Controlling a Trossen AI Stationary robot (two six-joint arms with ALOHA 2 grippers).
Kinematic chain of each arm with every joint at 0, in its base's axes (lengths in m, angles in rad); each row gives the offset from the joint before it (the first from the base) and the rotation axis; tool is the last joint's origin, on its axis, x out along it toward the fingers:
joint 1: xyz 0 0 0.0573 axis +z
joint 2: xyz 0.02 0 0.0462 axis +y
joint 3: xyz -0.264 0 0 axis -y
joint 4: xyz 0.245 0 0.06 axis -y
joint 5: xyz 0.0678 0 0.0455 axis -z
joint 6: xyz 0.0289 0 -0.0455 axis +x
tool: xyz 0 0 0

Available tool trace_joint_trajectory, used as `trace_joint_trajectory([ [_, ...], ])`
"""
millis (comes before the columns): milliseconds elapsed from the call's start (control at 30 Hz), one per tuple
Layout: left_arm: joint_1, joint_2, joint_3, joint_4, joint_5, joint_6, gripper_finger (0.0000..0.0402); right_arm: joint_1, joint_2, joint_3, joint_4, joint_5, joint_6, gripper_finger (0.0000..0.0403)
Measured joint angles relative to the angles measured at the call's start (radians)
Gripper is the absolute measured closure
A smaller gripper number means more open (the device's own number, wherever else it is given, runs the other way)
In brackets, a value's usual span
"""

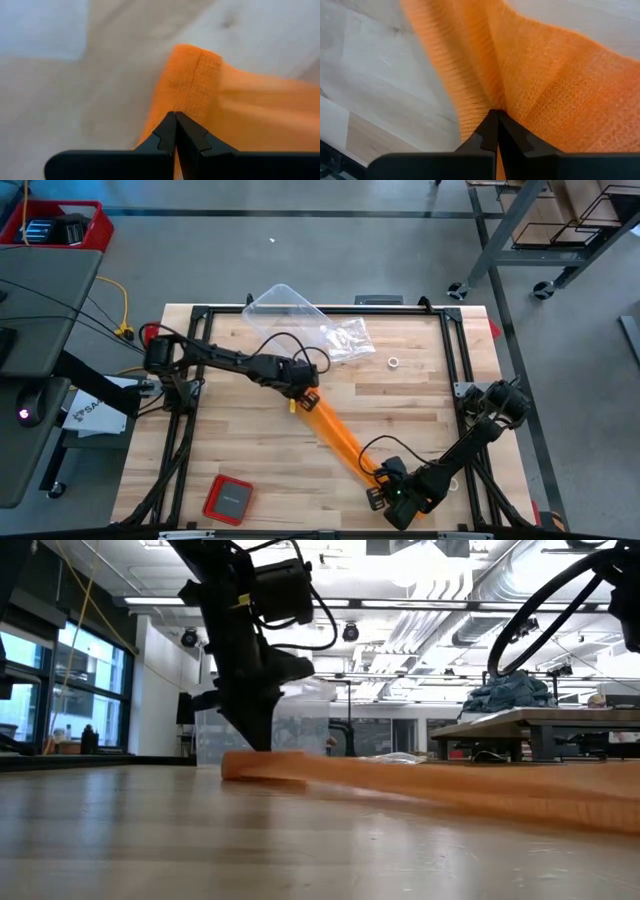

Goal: Roll bandage
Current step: Roll the orange bandage

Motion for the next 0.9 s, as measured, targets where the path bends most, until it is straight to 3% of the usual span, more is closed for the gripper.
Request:
trace_joint_trajectory([
  [333, 0.007, -0.026, -0.003, -0.143, -0.019, 0.104, 0.0401, 0.003, 0.0, 0.0, 0.004, -0.012, -0.003, 0.0403],
  [500, -0.019, -0.044, -0.001, -0.062, 0.011, 0.102, 0.0401, 0.003, 0.0, 0.0, 0.007, -0.011, -0.006, 0.0403],
  [700, -0.081, -0.046, 0.0, 0.135, 0.134, 0.04, 0.0401, 0.002, 0.0, 0.0, 0.007, -0.011, -0.006, 0.0403],
  [900, -0.181, -0.035, 0.002, 0.244, 0.136, -0.011, 0.0401, 0.002, 0.0, 0.0, 0.012, -0.01, -0.007, 0.0403],
])
